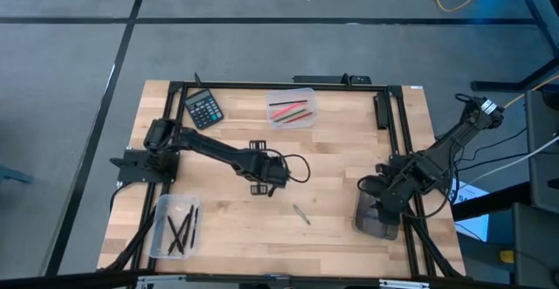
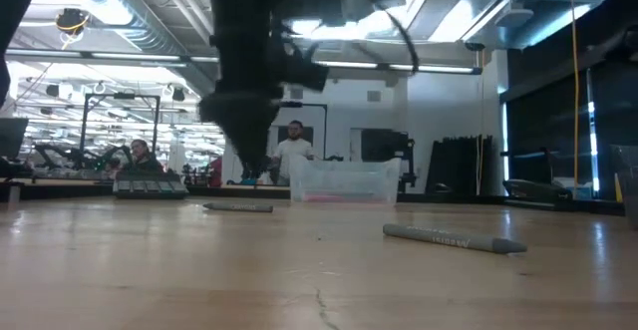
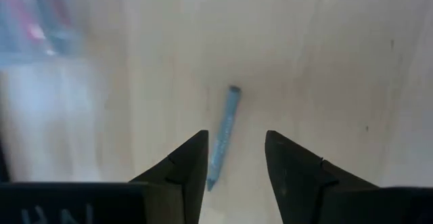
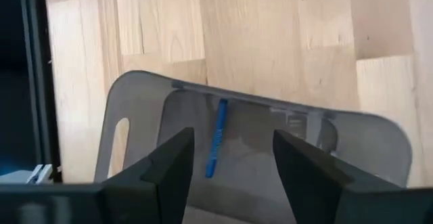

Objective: Sort crayons/erasers/pens/pencils in bins
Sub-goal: Put the gray crayon into the black bin

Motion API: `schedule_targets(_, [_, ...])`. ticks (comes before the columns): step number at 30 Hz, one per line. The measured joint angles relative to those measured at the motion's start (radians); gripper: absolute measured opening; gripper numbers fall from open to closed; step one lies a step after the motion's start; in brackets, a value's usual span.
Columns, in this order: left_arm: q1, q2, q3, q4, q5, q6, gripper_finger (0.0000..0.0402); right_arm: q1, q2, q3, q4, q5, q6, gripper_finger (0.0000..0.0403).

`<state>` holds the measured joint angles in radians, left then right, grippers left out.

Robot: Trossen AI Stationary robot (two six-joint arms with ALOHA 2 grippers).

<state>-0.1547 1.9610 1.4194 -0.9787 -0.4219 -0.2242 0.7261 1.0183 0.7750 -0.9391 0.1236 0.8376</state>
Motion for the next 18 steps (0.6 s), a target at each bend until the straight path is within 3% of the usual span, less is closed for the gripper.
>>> schedule_targets(3, [0.027, -0.002, -0.047, 0.052, 0.076, 0.074, 0.0139, 0.0, 0.0, 0.0, 0.0, 0.018, -0.009, 0.0206])
schedule_targets(13, [0.145, -0.007, -0.17, 0.178, 0.171, 0.141, 0.0139, -0.001, 0.0, 0.0, -0.001, 0.017, -0.07, 0.0206])
schedule_targets(18, [0.209, -0.009, -0.194, 0.21, 0.314, 0.172, 0.0129, -0.001, 0.0, 0.0, 0.0, 0.03, -0.104, 0.0206])
